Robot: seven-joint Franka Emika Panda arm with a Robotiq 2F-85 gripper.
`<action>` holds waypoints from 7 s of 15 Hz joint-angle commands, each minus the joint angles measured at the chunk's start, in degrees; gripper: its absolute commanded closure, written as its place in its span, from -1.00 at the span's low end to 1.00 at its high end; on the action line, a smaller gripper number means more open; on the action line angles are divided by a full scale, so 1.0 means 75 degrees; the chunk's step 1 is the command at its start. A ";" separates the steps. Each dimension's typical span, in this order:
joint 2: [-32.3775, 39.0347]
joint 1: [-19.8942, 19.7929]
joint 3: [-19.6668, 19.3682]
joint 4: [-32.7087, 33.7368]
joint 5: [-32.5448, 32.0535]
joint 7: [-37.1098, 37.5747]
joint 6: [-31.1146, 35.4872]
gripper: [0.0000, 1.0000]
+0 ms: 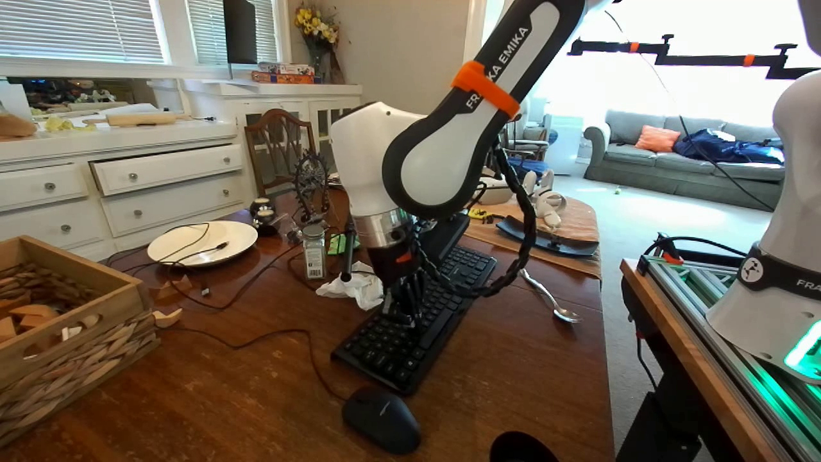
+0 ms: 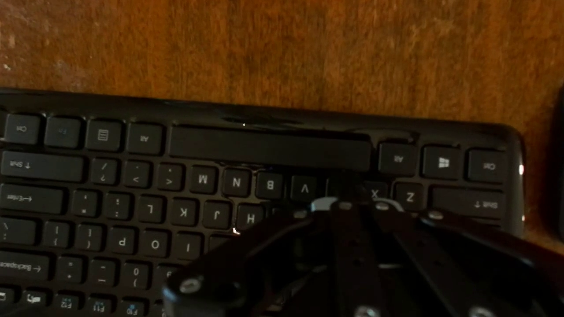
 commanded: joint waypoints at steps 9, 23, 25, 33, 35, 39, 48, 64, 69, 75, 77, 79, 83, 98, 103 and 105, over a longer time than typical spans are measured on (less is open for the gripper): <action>0.0445 -0.0038 0.0015 0.0460 0.0046 -0.0142 -0.0332 1.00; -0.0594 -0.0205 -0.0099 -0.0427 0.0181 0.0115 -0.0270 1.00; -0.0670 -0.0309 -0.0159 -0.0577 0.0221 0.0126 -0.0278 1.00; -0.0869 -0.0707 -0.0346 -0.0996 0.0353 0.0088 0.0004 1.00; -0.0835 -0.0744 -0.0343 -0.0934 0.0314 0.0022 0.0004 1.00; -0.0700 -0.0768 -0.0301 -0.0843 0.0304 -0.0089 0.0133 1.00; -0.0509 -0.0814 -0.0366 -0.0795 0.0283 -0.0087 0.0509 1.00; -0.0192 -0.0862 -0.0310 -0.0598 0.0271 -0.0413 0.0662 1.00; -0.0149 -0.0884 -0.0283 -0.0524 0.0311 -0.0519 0.0616 1.00; -0.0161 -0.0849 -0.0289 -0.0530 0.0314 -0.0463 0.0576 1.00; -0.0107 -0.0878 -0.0275 -0.0497 0.0344 -0.0488 0.0558 1.00; 0.0013 -0.0923 -0.0247 -0.0430 0.0395 -0.0527 0.0509 1.00; 0.0004 -0.0945 -0.0249 -0.0419 0.0404 -0.0507 0.0488 1.00; -0.0902 -0.0485 -0.0157 -0.0935 0.0358 0.0215 -0.0196 1.00; -0.0769 -0.0479 -0.0084 -0.0848 0.0329 0.0155 -0.0303 1.00; -0.0725 -0.0488 -0.0051 -0.0836 0.0356 0.0123 -0.0317 1.00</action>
